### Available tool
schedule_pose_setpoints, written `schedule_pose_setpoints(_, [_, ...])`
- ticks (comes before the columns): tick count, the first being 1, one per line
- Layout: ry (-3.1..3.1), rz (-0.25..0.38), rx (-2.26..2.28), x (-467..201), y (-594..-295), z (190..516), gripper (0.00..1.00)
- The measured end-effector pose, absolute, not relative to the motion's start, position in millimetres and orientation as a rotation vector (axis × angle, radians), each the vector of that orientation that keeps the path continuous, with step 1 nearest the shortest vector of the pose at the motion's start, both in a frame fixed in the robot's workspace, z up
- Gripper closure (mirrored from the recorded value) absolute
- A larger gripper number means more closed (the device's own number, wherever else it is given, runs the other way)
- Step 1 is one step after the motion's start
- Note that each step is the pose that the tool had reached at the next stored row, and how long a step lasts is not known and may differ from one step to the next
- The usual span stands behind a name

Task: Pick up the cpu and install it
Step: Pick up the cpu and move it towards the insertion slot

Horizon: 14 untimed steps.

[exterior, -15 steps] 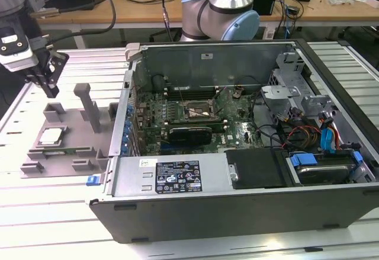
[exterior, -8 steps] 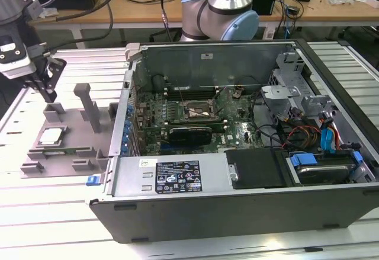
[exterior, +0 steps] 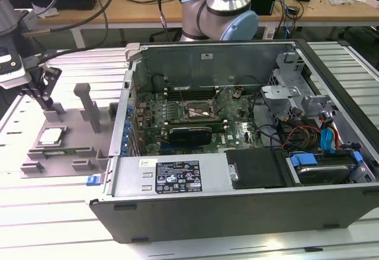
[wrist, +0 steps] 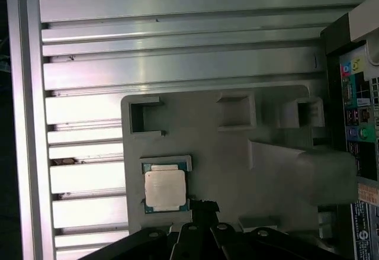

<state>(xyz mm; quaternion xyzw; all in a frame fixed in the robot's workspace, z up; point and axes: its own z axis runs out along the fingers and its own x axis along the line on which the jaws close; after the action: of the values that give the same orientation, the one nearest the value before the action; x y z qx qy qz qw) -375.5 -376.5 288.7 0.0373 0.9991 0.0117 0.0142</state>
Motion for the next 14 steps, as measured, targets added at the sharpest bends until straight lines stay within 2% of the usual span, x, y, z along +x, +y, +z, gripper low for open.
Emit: schedule_pose_setpoints(14, [3.111,0.037,0.116,-389,-377,267,0.89])
